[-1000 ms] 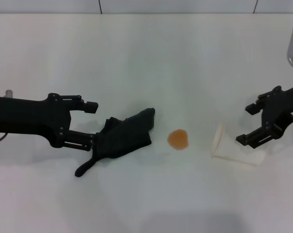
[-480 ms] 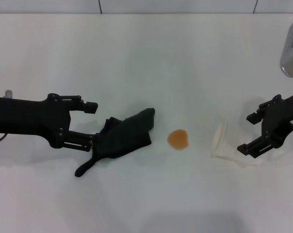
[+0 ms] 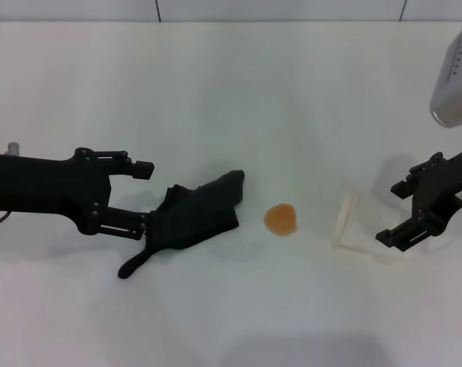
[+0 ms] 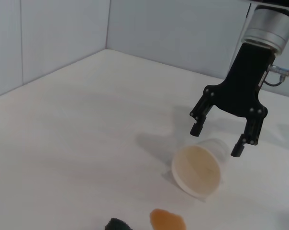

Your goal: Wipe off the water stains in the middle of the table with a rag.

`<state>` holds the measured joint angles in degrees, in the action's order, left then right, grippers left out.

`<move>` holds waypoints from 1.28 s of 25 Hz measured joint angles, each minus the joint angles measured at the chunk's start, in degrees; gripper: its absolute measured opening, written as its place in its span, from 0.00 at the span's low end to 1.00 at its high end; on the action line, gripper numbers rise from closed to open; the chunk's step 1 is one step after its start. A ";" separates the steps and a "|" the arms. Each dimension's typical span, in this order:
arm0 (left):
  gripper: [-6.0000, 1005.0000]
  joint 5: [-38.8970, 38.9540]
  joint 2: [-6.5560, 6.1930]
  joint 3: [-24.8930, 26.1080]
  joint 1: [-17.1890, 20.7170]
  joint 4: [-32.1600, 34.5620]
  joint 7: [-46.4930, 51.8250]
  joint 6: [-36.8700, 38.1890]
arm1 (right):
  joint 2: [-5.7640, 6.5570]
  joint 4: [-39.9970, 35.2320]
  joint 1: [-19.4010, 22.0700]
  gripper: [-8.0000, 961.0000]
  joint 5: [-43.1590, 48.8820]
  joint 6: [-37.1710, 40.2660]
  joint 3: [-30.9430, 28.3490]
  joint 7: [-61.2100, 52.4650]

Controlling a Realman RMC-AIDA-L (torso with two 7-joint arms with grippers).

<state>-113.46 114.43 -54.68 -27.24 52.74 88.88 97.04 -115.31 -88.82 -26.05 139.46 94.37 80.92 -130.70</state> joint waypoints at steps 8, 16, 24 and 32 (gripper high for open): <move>0.88 0.00 0.00 0.11 0.00 -0.15 -0.24 0.00 | 0.05 -0.60 -0.68 0.87 0.48 0.53 0.41 -1.23; 0.88 0.00 0.00 0.13 0.00 -0.18 -0.81 0.00 | 0.00 -0.09 -0.37 0.87 0.48 0.01 2.07 -1.58; 0.88 0.00 0.04 0.13 0.00 -0.18 -0.90 0.00 | 0.00 1.95 -0.47 0.87 0.45 -1.72 3.02 -1.46; 0.88 0.00 0.09 0.14 -0.02 -0.18 -0.91 0.00 | 0.00 3.73 -0.63 0.86 0.45 -3.36 3.15 -1.09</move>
<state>-113.46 114.52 -54.54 -27.26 52.55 87.98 97.04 -115.31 -85.09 -26.68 139.92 91.00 84.07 -131.79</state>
